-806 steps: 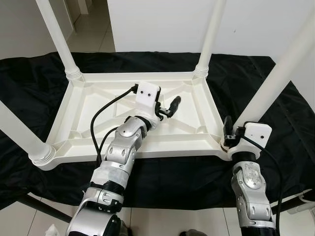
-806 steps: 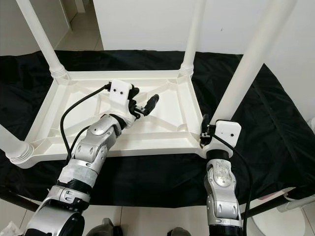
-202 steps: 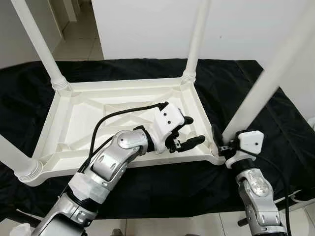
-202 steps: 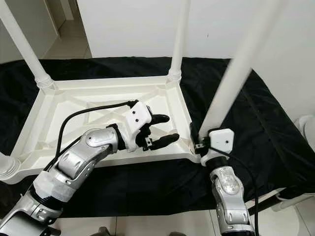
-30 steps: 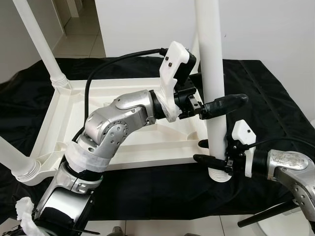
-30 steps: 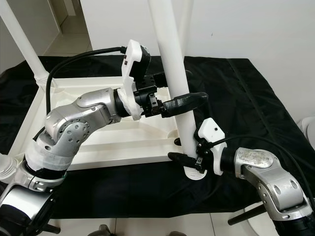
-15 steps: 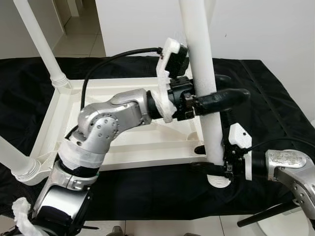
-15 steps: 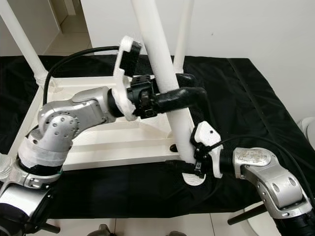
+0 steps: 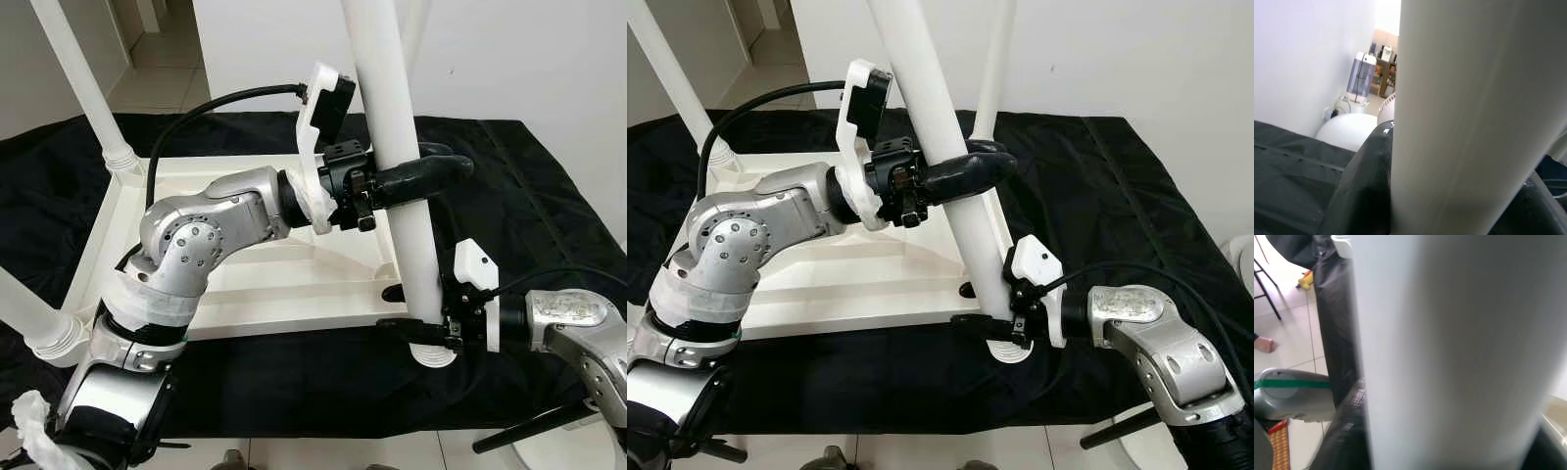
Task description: Building children table
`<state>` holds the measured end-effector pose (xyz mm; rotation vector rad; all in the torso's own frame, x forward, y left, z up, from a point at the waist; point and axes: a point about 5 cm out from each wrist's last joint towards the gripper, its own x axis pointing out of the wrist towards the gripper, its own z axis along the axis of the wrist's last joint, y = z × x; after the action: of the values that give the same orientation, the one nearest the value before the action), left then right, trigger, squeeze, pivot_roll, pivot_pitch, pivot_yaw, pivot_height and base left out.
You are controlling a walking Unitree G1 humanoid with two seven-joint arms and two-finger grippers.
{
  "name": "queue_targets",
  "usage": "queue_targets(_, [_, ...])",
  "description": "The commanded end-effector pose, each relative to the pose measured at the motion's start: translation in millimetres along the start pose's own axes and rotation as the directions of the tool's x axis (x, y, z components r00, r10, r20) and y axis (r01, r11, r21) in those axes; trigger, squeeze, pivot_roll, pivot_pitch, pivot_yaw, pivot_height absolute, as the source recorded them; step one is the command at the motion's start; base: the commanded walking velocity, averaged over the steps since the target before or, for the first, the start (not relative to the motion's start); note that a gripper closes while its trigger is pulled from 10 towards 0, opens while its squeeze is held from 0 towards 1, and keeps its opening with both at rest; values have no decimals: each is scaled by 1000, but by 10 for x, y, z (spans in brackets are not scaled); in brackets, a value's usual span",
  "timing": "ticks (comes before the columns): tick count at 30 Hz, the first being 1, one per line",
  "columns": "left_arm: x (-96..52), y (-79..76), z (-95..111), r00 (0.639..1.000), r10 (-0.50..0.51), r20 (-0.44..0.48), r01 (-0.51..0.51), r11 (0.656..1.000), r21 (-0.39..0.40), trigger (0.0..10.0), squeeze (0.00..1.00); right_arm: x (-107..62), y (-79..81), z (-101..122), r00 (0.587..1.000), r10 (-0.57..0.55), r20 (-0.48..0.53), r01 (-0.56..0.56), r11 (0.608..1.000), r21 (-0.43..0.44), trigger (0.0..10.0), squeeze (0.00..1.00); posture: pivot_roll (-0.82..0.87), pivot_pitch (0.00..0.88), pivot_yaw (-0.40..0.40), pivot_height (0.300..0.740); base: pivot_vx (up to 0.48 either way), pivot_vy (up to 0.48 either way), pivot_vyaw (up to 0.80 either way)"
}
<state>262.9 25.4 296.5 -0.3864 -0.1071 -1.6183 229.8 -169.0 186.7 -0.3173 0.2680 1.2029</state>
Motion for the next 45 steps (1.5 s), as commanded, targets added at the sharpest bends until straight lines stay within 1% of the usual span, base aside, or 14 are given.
queue_targets(1, [74,-125,31,974,-224,-6,225,973,53,10000,0,-14,-104,-21,996,-93,11,93,995,23,10000,1000,-22,0,-16,740,0,0,0])
queue_targets(3, [119,-1,62,997,-76,9,75,994,85,10000,0,18,-164,-29,987,-158,41,155,986,52,10000,1000,-17,0,-21,740,0,0,0])
queue_targets(13, [129,189,156,990,139,30,-141,982,124,10000,0,83,-278,-29,956,-284,69,281,958,53,10000,1000,-4,0,-30,740,0,0,0])
queue_targets(14, [136,310,193,968,249,25,-250,960,126,10000,0,124,-357,-17,920,-381,88,377,925,54,10000,0,6,0,-40,740,0,0,0])
queue_targets(18, [166,497,276,899,436,34,-436,888,148,10000,0,253,-481,32,815,-561,145,553,828,94,10000,0,15,0,-49,740,0,0,0])
queue_targets(24, [206,569,304,853,520,50,-519,833,190,10000,0,385,-511,114,740,-646,187,635,763,119,10000,0,18,0,-53,740,0,0,0])
queue_targets(26, [284,616,328,811,579,83,-582,785,211,10000,0,488,-579,191,640,-742,199,724,669,166,10000,0,26,0,-65,740,0,0,0])
queue_targets(27, [284,616,328,811,579,83,-582,785,211,10000,0,488,-579,191,640,-742,199,724,669,166,10000,0,26,0,-65,740,0,0,0])
queue_targets(28, [324,627,346,793,602,96,-606,763,226,10000,0,525,-611,215,591,-783,194,765,620,171,10000,0,25,0,-65,740,0,0,0])
queue_targets(30, [324,627,346,793,602,96,-606,763,226,10000,0,525,-611,215,591,-783,194,765,620,171,10000,0,25,0,-65,740,0,0,0])
queue_targets(32, [387,619,379,778,616,124,-627,745,229,10000,0,576,-675,241,501,-848,173,837,526,153,10000,0,24,0,-63,740,0,0,0])
queue_targets(33, [387,619,379,778,616,124,-627,745,229,10000,0,576,-675,241,501,-848,173,837,526,153,10000,0,24,0,-63,740,0,0,0])
queue_targets(38, [485,584,419,768,622,152,-640,733,230,10000,0,701,-726,287,373,-914,159,908,395,137,10000,0,31,0,-61,740,0,0,0])
queue_targets(45, [547,564,439,768,619,165,-640,731,238,10000,0,785,-731,319,348,-922,171,927,365,85,10000,0,36,0,-62,740,0,0,0])
